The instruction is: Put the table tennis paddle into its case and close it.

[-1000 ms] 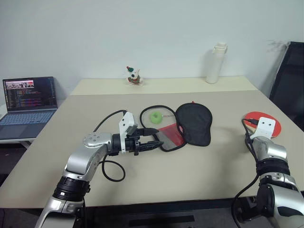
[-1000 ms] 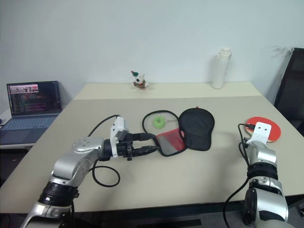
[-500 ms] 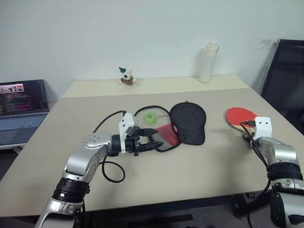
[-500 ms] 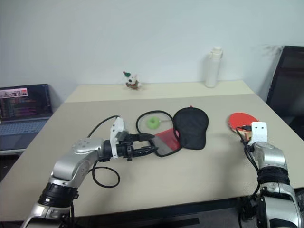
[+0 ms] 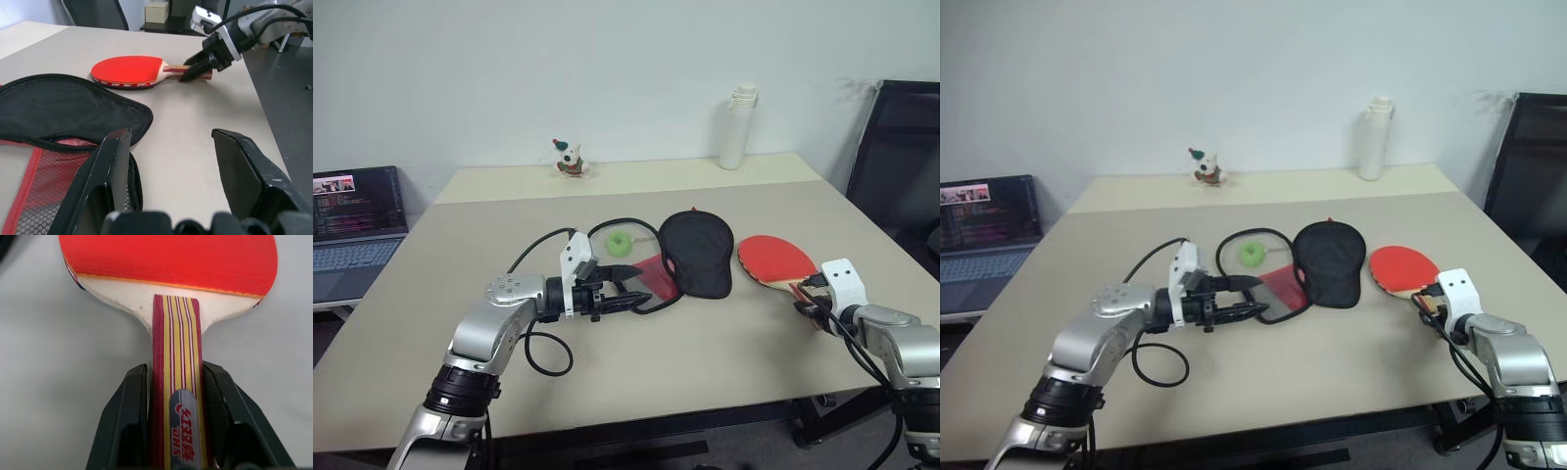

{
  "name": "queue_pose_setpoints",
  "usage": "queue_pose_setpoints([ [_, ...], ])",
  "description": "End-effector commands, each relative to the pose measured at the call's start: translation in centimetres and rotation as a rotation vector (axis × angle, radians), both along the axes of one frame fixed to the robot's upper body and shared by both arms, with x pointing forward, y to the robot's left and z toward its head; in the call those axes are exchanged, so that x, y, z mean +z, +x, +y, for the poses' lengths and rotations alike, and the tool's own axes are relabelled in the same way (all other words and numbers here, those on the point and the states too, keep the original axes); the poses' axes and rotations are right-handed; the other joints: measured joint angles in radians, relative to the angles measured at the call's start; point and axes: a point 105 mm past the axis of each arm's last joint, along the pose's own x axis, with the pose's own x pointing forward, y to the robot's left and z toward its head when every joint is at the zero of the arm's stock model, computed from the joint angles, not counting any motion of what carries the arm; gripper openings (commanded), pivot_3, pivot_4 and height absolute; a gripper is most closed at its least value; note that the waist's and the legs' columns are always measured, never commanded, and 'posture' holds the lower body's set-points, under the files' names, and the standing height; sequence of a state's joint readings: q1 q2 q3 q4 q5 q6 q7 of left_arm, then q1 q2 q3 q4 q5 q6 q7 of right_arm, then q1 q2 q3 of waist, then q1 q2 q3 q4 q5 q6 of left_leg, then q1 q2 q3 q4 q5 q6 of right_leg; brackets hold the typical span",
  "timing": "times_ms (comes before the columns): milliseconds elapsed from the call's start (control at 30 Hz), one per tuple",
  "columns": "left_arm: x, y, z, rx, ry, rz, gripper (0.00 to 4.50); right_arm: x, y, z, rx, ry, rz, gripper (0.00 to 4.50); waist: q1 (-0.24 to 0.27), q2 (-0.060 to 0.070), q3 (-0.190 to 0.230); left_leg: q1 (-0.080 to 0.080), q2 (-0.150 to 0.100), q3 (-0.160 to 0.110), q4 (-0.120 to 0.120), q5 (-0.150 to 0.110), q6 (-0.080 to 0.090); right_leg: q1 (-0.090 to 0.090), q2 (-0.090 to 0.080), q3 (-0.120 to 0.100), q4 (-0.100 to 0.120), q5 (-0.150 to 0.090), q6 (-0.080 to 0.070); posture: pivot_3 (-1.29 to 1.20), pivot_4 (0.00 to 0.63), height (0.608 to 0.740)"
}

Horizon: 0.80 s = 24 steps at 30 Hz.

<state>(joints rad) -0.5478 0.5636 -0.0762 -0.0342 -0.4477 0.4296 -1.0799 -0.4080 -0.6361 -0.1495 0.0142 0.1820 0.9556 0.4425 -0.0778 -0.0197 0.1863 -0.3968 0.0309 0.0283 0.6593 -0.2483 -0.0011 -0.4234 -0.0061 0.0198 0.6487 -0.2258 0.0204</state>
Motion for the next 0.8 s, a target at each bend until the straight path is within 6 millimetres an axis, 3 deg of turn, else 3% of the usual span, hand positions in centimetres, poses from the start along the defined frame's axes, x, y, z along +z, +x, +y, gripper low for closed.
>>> queue_pose_setpoints([
  [33, 1.0, 0.0, -0.3, -0.012, -0.007, -0.044, 2.87, 0.1, 0.3, 0.6, 0.009, 0.042, -0.003, 1.94, 0.001, 0.000, 0.000, 0.000, 0.000, 0.000, 0.000, 0.000, 0.000, 0.000, 0.000, 0.000, 0.000, 0.000, 0.000, 0.00, 0.150, 0.740],
  [200, 1.0, 0.1, -0.3, -0.011, -0.008, -0.046, 2.87, 0.2, 0.9, 0.3, -0.017, 0.050, 0.003, 3.47, 0.002, -0.001, 0.000, 0.000, 0.000, 0.000, 0.001, 0.000, 0.000, 0.000, 0.000, 0.000, 0.000, 0.000, 0.000, 0.00, 0.150, 0.740],
  [567, 0.9, 0.1, 0.0, 0.002, -0.008, -0.053, 2.87, 0.2, 2.7, 0.3, -0.037, 0.081, 0.012, 3.47, 0.006, -0.001, -0.001, 0.000, -0.001, 0.000, 0.002, 0.000, 0.000, 0.001, -0.001, 0.000, 0.000, 0.000, 0.000, 0.00, 0.150, 0.740],
  [667, 0.8, 0.1, 0.2, 0.011, -0.006, -0.053, 2.87, -0.2, 2.6, -0.1, -0.048, 0.066, 0.020, 2.82, 0.006, -0.002, -0.001, 0.000, -0.001, 0.000, 0.002, 0.000, 0.000, 0.001, -0.001, 0.000, 0.001, 0.001, 0.000, 0.00, 0.150, 0.740],
  [800, 0.6, 0.0, 0.5, 0.018, -0.001, -0.052, 2.87, -0.1, 2.8, -0.5, -0.075, 0.064, 0.005, 1.53, 0.011, -0.003, -0.001, 0.001, -0.001, 0.000, 0.002, 0.000, 0.000, 0.002, -0.001, 0.000, 0.001, 0.001, 0.000, 0.00, 0.150, 0.740],
])
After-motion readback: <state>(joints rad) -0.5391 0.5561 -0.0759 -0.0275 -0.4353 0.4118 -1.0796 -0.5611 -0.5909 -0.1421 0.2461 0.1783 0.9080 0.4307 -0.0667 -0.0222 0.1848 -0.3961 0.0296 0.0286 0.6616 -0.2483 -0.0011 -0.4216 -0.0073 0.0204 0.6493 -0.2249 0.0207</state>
